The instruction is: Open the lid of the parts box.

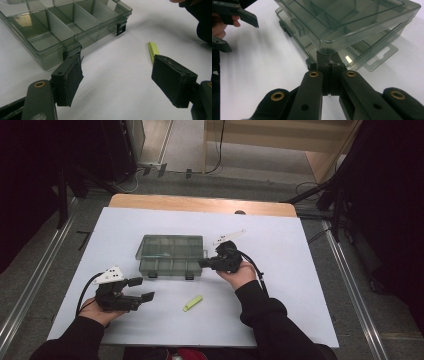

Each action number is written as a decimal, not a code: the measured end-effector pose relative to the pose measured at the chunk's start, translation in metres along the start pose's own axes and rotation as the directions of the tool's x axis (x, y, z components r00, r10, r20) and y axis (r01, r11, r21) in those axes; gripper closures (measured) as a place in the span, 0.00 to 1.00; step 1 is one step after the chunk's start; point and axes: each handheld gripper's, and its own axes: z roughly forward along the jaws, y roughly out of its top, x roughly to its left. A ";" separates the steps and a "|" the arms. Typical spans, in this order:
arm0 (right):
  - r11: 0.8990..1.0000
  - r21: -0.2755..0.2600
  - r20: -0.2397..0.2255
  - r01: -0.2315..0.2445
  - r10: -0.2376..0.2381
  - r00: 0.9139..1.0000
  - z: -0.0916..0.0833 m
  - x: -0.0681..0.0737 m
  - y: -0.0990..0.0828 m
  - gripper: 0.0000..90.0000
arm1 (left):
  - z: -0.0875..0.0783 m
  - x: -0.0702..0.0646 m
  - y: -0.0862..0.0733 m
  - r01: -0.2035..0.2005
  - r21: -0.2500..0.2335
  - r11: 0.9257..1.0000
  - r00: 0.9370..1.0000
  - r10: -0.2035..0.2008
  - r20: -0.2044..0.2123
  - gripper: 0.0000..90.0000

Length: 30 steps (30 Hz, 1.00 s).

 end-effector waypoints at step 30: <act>0.999 -0.033 -0.010 0.014 -0.014 1.000 -0.003 0.002 0.019 1.00 | -0.005 0.017 0.003 0.046 -0.016 0.999 0.997 -0.047 -0.062 0.27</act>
